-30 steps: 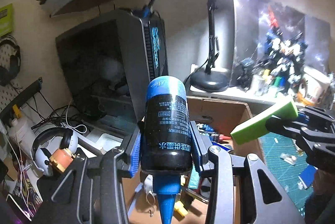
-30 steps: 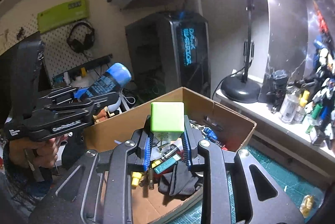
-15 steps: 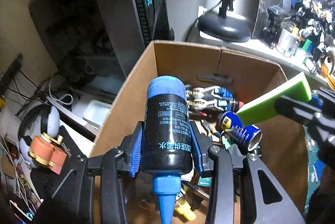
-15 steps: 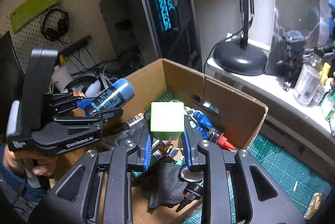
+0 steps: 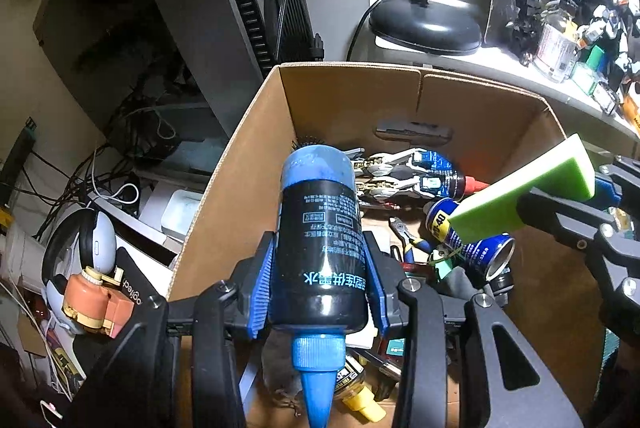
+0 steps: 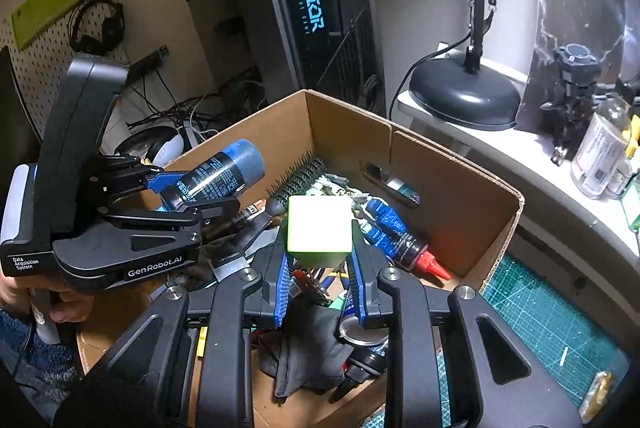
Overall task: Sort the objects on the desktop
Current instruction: 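Open both tools to release the bottle and power bank into the box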
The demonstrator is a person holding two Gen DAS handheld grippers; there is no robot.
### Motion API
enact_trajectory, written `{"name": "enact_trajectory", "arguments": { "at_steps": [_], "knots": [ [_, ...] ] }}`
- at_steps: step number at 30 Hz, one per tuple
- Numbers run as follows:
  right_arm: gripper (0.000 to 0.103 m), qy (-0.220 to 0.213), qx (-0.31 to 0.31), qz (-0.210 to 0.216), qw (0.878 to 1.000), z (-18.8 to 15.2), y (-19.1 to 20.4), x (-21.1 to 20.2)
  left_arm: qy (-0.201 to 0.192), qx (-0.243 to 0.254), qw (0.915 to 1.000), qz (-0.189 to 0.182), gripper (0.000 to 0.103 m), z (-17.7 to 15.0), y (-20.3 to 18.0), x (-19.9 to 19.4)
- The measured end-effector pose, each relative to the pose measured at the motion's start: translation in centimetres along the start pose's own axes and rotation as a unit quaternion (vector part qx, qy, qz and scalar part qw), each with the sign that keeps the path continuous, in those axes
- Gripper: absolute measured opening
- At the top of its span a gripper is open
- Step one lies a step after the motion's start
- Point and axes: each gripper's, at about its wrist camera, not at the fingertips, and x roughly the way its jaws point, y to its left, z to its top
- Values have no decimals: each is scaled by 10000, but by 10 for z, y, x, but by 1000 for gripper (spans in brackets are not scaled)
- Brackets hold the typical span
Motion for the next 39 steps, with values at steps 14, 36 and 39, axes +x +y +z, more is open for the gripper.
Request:
{"name": "enact_trajectory", "arguments": {
  "at_steps": [14,36,39],
  "knots": [
    [82,-600,191,-36,9980,-3,-9,-43,-831,-117,9952,503,87,-6,-1,-45],
    [82,-1085,108,-331,9935,-40,-16,-134,-1330,-41,9910,155,87,-39,-34,-103],
    [82,-1184,114,-480,9917,-50,-20,-157,-1566,5,9877,-22,87,-45,-45,-121]
  ]
}}
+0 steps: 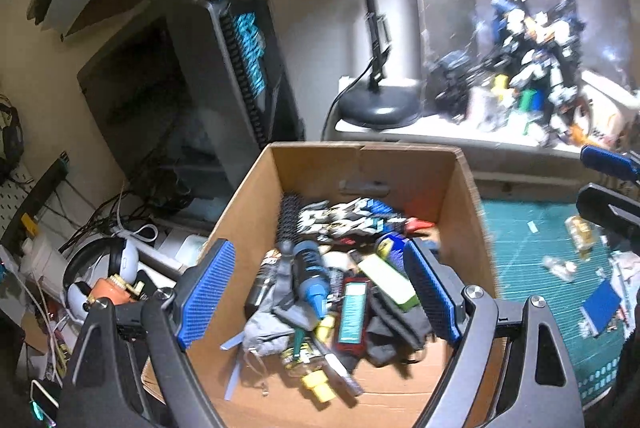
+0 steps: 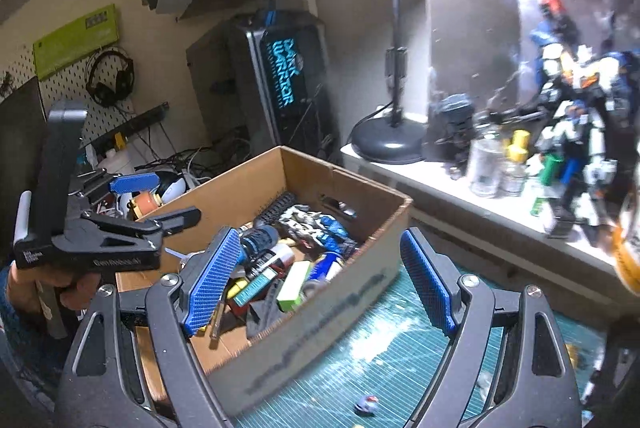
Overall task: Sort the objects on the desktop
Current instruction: 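Open both tools to release the bottle and power bank into the box, then move both open tools out of the box back over the cutting mat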
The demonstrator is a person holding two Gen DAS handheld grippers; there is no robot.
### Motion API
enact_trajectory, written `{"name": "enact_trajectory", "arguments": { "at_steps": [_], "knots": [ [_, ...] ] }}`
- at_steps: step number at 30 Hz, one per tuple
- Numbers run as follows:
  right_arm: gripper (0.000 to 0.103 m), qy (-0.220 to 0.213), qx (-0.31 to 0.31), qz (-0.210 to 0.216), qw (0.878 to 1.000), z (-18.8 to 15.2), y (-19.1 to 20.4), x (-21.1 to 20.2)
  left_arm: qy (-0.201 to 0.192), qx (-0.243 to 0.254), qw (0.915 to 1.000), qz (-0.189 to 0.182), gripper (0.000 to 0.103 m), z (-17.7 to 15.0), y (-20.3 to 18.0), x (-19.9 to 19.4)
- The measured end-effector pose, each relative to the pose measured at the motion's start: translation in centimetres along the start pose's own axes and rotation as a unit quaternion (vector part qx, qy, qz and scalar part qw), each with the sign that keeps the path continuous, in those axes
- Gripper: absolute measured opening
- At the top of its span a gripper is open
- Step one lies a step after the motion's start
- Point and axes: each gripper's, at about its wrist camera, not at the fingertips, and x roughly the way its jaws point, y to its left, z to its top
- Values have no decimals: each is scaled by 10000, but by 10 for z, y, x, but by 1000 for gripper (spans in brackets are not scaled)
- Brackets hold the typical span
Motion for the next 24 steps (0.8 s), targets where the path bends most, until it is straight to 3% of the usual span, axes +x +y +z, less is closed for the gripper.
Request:
{"name": "enact_trajectory", "arguments": {
  "at_steps": [6,13,24],
  "knots": [
    [82,-131,8,-403,9991,-12,-15,-43,-336,233,9981,-457,87,-3,-37,-28],
    [82,-184,210,-974,9948,-37,-48,-89,-669,755,9885,-1129,87,-4,-91,-55],
    [81,-110,916,-2033,9748,-110,-119,-171,-814,950,9719,-1993,87,-13,-146,-55]
  ]
}}
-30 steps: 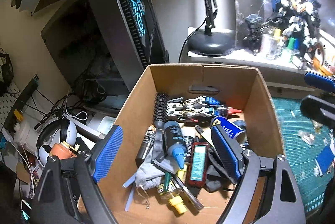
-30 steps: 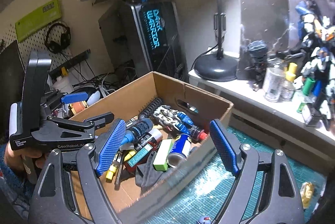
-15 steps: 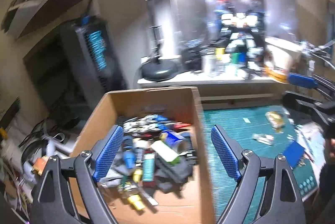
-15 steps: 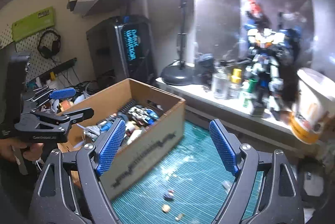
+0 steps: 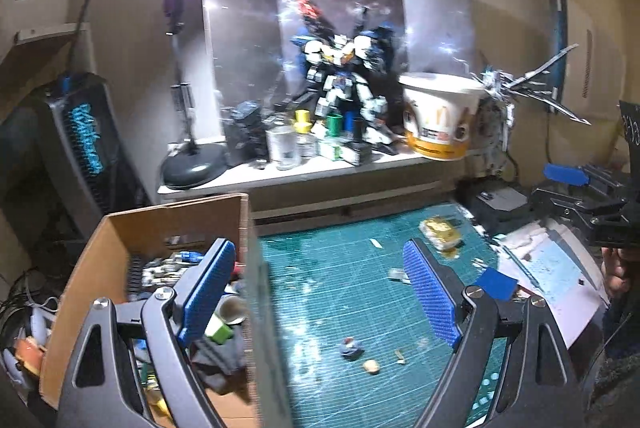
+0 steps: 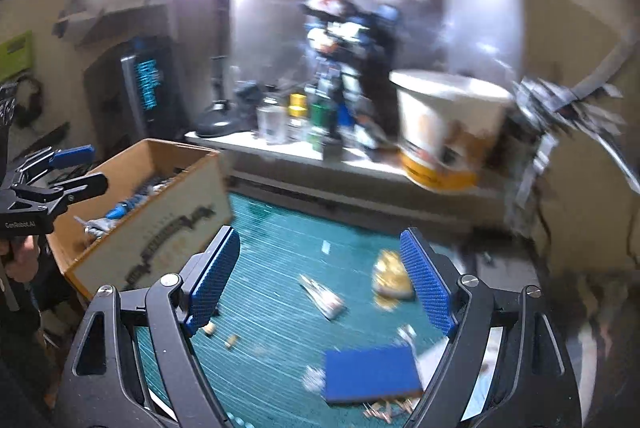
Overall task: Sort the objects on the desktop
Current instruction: 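Move both open tools out of the box back over the cutting mat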
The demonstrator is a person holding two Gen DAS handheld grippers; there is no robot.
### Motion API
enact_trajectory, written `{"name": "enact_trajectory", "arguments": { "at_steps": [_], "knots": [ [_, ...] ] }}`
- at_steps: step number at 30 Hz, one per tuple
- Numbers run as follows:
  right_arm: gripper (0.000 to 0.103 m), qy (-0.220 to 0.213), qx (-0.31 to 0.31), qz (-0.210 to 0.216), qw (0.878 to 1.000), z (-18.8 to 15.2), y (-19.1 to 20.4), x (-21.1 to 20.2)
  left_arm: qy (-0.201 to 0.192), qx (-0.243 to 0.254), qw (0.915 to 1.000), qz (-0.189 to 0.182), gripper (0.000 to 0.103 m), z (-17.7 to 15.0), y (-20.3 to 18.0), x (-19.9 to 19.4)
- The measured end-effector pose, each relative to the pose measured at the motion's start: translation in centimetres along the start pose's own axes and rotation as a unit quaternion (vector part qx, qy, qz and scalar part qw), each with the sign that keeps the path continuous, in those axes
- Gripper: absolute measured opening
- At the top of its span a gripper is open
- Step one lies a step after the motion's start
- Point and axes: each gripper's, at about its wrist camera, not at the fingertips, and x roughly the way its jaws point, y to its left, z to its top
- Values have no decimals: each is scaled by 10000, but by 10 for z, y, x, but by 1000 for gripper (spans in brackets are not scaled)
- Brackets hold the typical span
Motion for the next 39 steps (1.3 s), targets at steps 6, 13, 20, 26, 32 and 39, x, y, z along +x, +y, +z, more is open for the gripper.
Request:
{"name": "enact_trajectory", "arguments": {
  "at_steps": [6,13,20,26,32,39],
  "knots": [
    [81,219,361,-305,9986,-30,-42,-11,99,125,9990,-425,87,-13,-34,19],
    [91,542,588,-309,9963,-78,-68,1,375,40,9970,-681,87,-64,-67,51],
    [103,1334,170,-331,9904,-119,-60,59,1034,118,9910,-841,87,-105,-86,87],
    [103,1803,-521,-217,9820,-136,-37,96,1255,-37,9890,-786,87,-112,-76,101],
    [103,2103,-600,-76,9758,-140,-38,115,1385,-74,9875,-743,87,-116,-72,112],
    [103,2060,-121,433,9775,-144,-47,114,1502,-64,9854,-796,87,-119,-76,121]
  ]
}}
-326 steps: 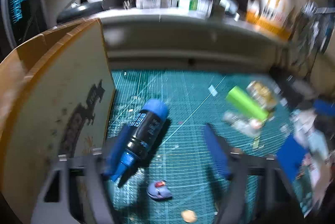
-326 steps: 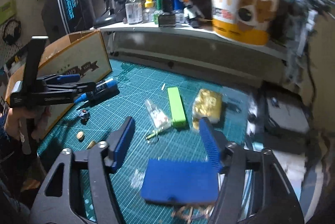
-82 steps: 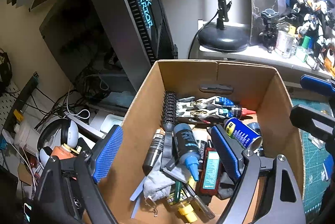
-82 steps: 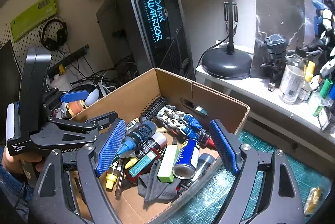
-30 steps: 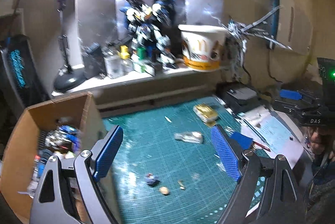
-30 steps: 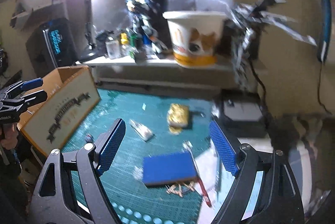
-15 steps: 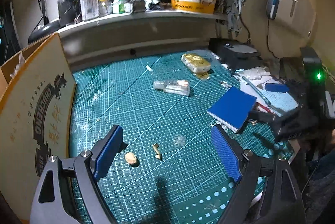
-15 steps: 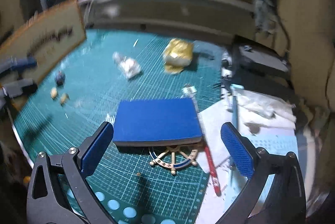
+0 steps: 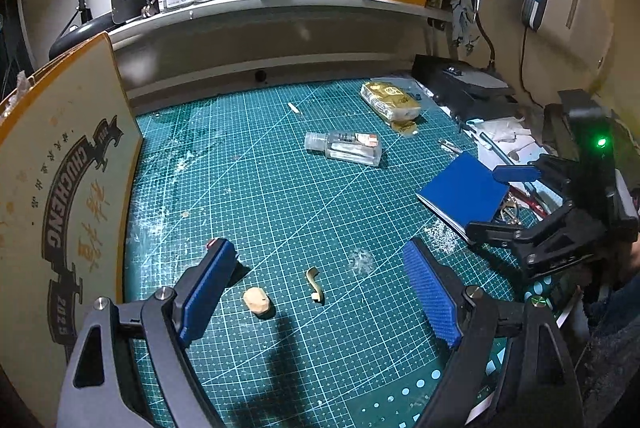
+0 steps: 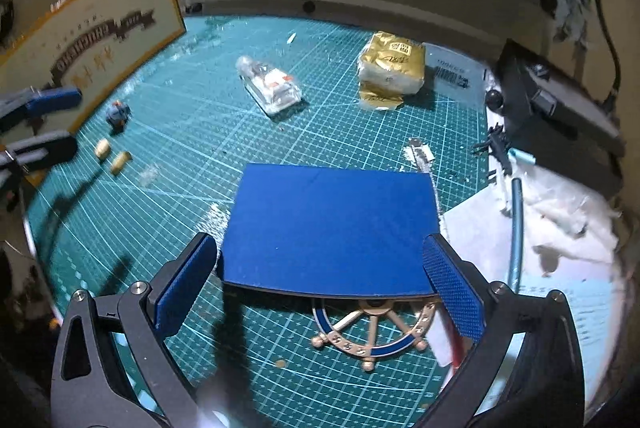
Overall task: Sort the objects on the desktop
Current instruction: 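Move both open tools out of the box back over the cutting mat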
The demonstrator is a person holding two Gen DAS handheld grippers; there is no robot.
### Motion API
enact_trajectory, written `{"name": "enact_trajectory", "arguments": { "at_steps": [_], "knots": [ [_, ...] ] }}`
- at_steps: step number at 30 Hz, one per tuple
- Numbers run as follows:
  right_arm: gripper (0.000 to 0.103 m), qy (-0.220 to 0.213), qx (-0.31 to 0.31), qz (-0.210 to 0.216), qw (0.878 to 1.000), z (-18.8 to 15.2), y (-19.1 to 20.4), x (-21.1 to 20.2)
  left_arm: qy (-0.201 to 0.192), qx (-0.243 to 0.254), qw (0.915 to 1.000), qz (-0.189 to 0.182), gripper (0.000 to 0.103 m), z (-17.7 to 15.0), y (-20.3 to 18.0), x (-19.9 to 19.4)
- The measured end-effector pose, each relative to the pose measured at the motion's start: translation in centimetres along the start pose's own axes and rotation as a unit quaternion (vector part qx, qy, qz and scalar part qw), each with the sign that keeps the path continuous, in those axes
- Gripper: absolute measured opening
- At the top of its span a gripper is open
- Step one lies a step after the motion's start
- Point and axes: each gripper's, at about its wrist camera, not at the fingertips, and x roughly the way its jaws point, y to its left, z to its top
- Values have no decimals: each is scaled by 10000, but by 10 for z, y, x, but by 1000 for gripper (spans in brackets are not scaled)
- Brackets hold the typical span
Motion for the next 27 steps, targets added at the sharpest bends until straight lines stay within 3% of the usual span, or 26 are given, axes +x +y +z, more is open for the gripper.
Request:
{"name": "enact_trajectory", "arguments": {
  "at_steps": [3,7,13,16,20,22,25,27],
  "knots": [
    [103,-146,129,599,9980,-4,1,-10,72,4,10000,-49,87,-1,-2,6],
    [98,-134,43,998,9949,-7,7,-16,166,39,9998,-93,87,-3,-6,12],
    [98,-474,544,596,9956,-11,-24,-36,187,-13,9995,-257,87,-5,-8,15],
    [98,-330,855,575,9941,-13,-43,-28,224,-77,9991,-345,87,-5,-7,18],
    [81,-221,1142,860,9895,-14,-54,-19,285,-91,9990,-321,87,-7,-7,21],
    [77,-244,1098,944,9892,-12,-51,-18,299,-89,9990,-306,87,-7,-7,22],
    [58,-193,1040,1378,9848,-6,-41,-12,310,-100,9990,-292,87,-7,-6,22],
    [52,-134,940,1487,9843,-5,-34,-8,326,-103,9990,-279,87,-6,-6,23]
  ]
}}
